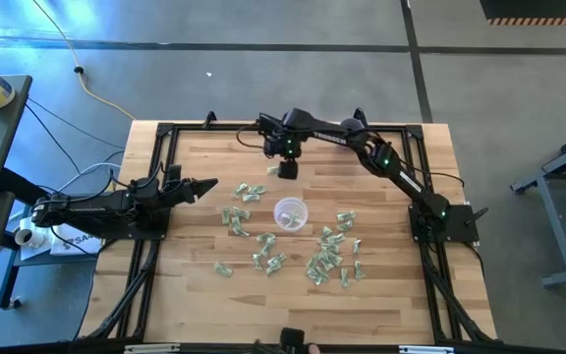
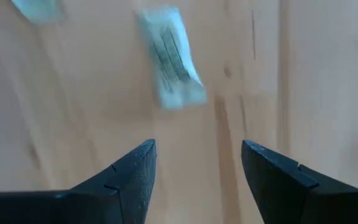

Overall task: Pick and place Stevia / Truvia into bins
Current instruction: Put the green stevia packet into the transparent bin

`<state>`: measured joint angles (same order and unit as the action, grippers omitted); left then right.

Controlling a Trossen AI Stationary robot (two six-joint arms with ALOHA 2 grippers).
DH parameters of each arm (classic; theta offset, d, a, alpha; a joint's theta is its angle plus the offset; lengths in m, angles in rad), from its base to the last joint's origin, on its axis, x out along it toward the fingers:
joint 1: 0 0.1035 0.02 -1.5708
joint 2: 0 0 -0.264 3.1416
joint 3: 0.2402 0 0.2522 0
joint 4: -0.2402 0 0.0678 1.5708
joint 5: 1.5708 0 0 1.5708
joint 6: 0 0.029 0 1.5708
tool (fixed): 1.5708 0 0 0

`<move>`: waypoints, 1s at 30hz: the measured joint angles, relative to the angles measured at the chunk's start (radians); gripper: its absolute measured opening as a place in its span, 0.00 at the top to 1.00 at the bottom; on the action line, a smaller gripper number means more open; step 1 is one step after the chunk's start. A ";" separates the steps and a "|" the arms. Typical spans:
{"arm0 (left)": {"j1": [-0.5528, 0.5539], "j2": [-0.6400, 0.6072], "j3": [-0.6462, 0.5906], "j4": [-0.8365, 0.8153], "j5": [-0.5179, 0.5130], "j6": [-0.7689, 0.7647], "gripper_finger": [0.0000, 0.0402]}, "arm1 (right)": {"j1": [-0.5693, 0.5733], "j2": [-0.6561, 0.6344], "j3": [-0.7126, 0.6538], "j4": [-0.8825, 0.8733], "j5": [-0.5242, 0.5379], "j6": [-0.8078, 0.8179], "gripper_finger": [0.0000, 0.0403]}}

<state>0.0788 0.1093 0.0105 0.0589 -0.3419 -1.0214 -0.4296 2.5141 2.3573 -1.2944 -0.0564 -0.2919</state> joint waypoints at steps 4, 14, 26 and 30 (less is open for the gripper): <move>0.000 0.000 0.000 0.000 -0.005 0.001 0.69 | 0.026 0.000 0.000 0.011 -0.074 0.052 0.44; 0.000 0.000 0.000 0.000 -0.009 0.019 0.69 | 0.086 0.001 -0.001 0.323 -0.045 0.238 0.44; 0.000 0.000 0.000 0.000 -0.004 0.022 0.69 | -0.012 0.017 -0.002 0.298 -0.021 0.893 0.49; 0.000 0.000 0.000 0.000 -0.002 0.022 0.69 | -0.012 0.017 -0.002 0.275 -0.071 0.930 0.54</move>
<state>0.0788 0.1093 0.0109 0.0586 -0.3439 -0.9997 -0.4413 2.5309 2.3554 -1.0193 -0.1274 0.6385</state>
